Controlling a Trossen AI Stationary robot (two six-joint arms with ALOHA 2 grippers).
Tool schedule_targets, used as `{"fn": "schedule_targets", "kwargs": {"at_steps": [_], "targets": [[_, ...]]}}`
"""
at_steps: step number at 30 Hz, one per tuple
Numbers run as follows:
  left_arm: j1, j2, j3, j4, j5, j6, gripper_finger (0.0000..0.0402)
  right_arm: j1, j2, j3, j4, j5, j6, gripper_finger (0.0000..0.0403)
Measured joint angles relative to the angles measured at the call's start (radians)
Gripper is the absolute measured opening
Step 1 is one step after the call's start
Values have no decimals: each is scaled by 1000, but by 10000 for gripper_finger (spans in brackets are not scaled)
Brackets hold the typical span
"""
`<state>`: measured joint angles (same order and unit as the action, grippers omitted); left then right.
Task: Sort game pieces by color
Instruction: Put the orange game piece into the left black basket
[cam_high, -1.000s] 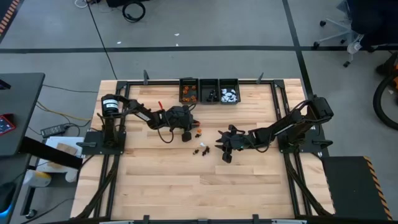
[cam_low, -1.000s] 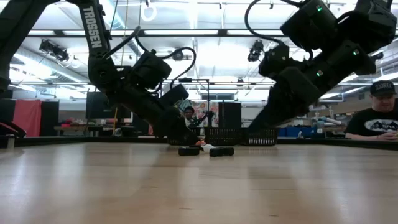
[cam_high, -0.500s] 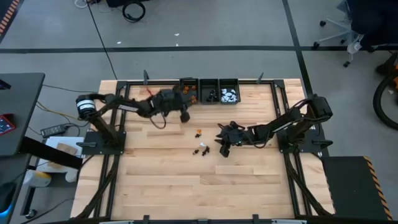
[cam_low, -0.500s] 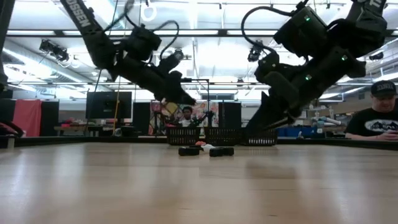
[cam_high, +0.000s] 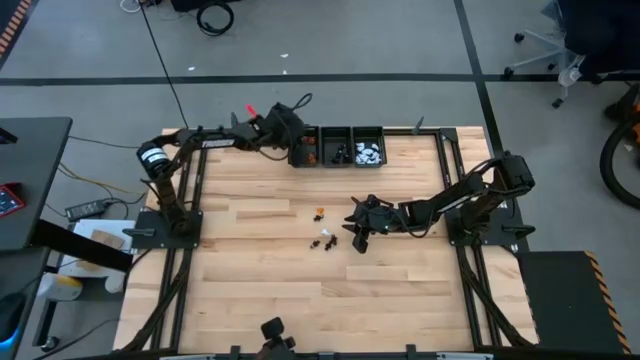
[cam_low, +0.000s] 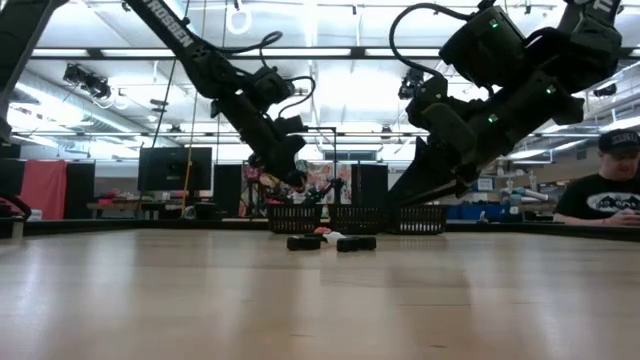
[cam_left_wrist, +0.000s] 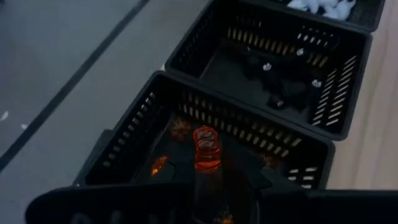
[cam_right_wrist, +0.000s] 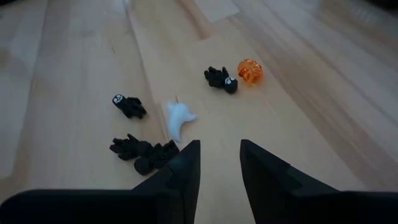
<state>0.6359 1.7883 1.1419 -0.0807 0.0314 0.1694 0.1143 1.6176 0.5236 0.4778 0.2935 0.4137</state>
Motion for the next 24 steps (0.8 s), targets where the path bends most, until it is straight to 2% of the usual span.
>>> {"fn": "schedule_targets", "kwargs": {"at_steps": [7, 12, 18, 22, 24], "targets": [[9, 15, 46, -84, 27, 3, 113, 11, 0, 0, 9, -8, 3, 119], [-17, 3, 116, -257, 30, 73, 154, 24, 0, 0, 7, -15, 13, 119], [-167, -38, 136, -411, 99, 274, 159, 26, 0, 0, -26, -54, 38, 118], [-291, -26, 87, -380, 101, 369, 160, 26, 0, 0, -47, -67, 40, 118], [-338, -18, 56, -346, 97, 370, 160, 26, 0, 0, -47, -69, 41, 118]]}}
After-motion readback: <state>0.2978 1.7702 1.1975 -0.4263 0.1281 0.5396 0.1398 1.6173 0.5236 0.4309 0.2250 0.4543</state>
